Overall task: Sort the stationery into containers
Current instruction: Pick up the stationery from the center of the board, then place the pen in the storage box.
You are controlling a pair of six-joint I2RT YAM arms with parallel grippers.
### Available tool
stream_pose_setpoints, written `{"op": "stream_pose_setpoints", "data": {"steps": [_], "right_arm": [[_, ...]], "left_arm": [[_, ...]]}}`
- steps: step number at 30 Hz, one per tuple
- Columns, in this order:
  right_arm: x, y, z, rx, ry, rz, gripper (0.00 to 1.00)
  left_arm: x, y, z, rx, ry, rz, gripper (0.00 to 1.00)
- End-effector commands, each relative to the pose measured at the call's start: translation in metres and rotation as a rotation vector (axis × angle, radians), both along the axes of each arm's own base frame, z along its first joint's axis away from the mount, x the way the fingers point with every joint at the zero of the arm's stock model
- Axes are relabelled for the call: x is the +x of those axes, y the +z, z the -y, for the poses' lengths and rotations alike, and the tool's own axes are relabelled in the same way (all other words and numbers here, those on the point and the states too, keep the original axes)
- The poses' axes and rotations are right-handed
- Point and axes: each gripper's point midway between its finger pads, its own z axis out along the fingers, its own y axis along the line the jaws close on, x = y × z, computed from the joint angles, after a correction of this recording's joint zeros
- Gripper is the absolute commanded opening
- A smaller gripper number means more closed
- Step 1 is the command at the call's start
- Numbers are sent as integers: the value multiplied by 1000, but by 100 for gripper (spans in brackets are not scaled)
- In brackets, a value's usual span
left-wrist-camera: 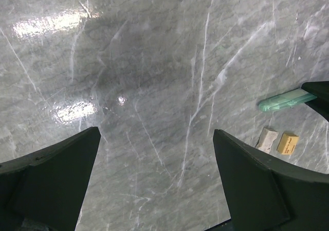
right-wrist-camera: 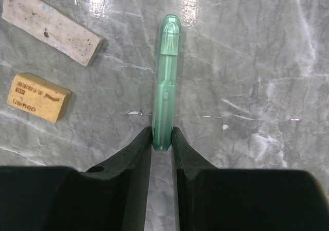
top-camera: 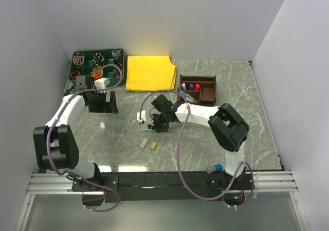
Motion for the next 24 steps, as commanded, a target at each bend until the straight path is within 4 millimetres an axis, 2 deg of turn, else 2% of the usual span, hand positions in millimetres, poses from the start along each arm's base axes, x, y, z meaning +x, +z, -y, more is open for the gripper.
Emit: {"op": "stream_pose_setpoints", "data": {"steps": [1, 3, 4, 6, 7, 8, 9, 10, 11, 12, 13, 14, 15, 16, 18, 19, 22, 24], "right_arm": [[4, 14, -2, 16, -79, -34, 8], [4, 23, -3, 47, -148, -82, 3], [4, 34, -5, 75, -171, -87, 1], [-1, 44, -4, 116, -241, -136, 0], [-3, 59, -3, 152, -293, -163, 0], [-4, 65, -3, 174, -320, -181, 0], [-7, 64, 4, 182, -357, -212, 0], [-10, 79, 7, 218, -413, -238, 0], [-8, 84, 10, 245, -447, -248, 0], [-7, 82, 23, 255, -503, -275, 0], [-6, 97, 29, 301, -566, -293, 0], [-1, 102, 36, 327, -613, -296, 0], [1, 99, 47, 327, -677, -307, 0], [13, 111, 63, 371, -773, -311, 0], [21, 112, 83, 384, -907, -315, 0], [33, 118, 102, 408, -1019, -305, 0], [36, 121, 125, 432, -1140, -318, 0], [34, 114, 141, 422, -1198, -321, 0]], "left_arm": [[10, 15, 3, -35, 9, 48, 99], [11, 16, 4, -36, 7, 51, 99], [11, 17, 4, -36, 7, 54, 99], [12, 18, 4, -40, 6, 53, 99], [14, 19, 5, -40, 6, 55, 99], [14, 19, 6, -48, 1, 53, 100], [15, 18, 7, -52, 1, 49, 99], [17, 18, 8, -60, 2, 45, 99], [18, 19, 10, -74, -6, 47, 99], [19, 19, 11, -79, -6, 43, 100], [23, 21, 12, -82, -8, 51, 99], [25, 20, 14, -89, -13, 48, 99], [27, 21, 15, -92, -18, 51, 99], [31, 22, 16, -94, -20, 52, 99], [37, 25, 21, -96, -35, 67, 99], [42, 27, 22, -98, -39, 69, 99], [53, 30, 29, -99, -56, 79, 99], [59, 32, 34, -98, -66, 84, 99]]}}
